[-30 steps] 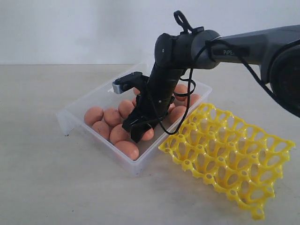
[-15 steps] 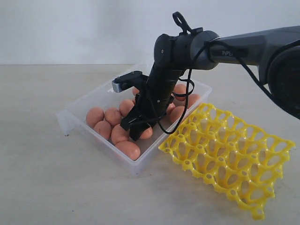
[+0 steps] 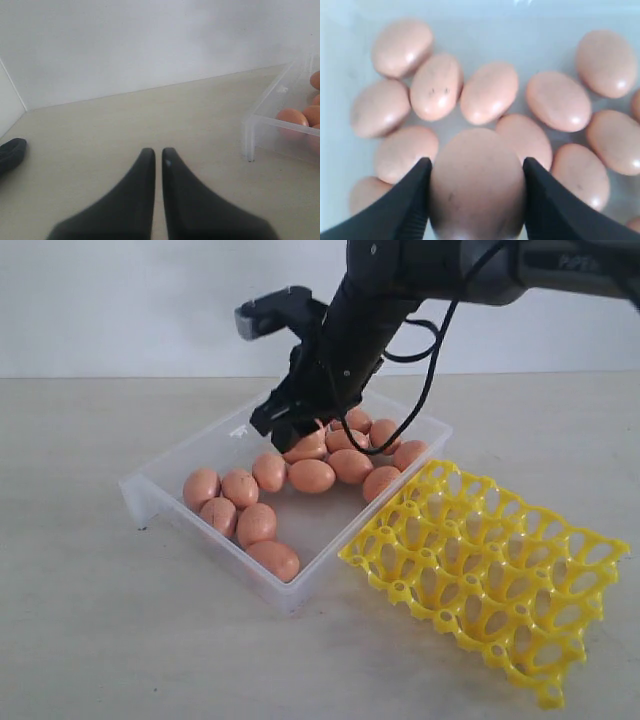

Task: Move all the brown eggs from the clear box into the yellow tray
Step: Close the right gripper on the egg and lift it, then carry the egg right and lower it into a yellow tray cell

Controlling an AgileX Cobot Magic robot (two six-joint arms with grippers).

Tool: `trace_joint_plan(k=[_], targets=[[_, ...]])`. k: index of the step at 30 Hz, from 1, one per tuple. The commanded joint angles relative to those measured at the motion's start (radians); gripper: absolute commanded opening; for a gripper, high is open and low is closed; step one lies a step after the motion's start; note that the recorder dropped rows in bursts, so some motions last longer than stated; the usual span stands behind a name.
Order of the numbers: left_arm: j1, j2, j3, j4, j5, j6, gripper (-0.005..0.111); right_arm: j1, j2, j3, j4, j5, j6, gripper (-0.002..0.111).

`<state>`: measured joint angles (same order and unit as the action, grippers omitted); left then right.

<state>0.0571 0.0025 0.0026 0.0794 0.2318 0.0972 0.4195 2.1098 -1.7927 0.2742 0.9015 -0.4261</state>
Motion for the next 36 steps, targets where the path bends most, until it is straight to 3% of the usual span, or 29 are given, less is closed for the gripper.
trace_joint_plan(k=[1,5,13,17,21,29,33,36], targets=[[-0.006,-0.003,-0.003,-0.005,-0.007,-0.003,0.004,-0.003,-0.107,0.076,0.038,-0.090,0.108,0.000],[-0.006,-0.003,-0.003,-0.005,-0.007,-0.003,0.004,-0.001,-0.266,0.366,0.155,-0.392,0.089,0.000],[-0.006,-0.003,-0.003,-0.005,-0.007,-0.003,0.004,-0.001,-0.742,1.141,0.208,-1.298,0.099,0.000],[-0.006,-0.003,-0.003,-0.005,-0.007,-0.003,0.004,-0.001,-0.873,1.340,0.208,-1.504,0.336,0.000],[-0.006,-0.003,-0.003,-0.005,-0.007,-0.003,0.004,-0.001,-0.902,1.431,0.182,-1.545,0.681,0.000],[-0.006,-0.003,-0.003,-0.005,-0.007,-0.003,0.004,-0.029,-0.801,1.443,-0.307,-1.673,1.017,0.000],[-0.006,-0.003,-0.003,-0.005,-0.007,-0.003,0.004,-0.189,-0.677,1.385,-0.692,-1.771,1.281,0.000],[-0.006,-0.003,-0.003,-0.005,-0.007,-0.003,0.004,-0.365,-0.556,1.294,-1.141,-1.978,1.531,0.000]])
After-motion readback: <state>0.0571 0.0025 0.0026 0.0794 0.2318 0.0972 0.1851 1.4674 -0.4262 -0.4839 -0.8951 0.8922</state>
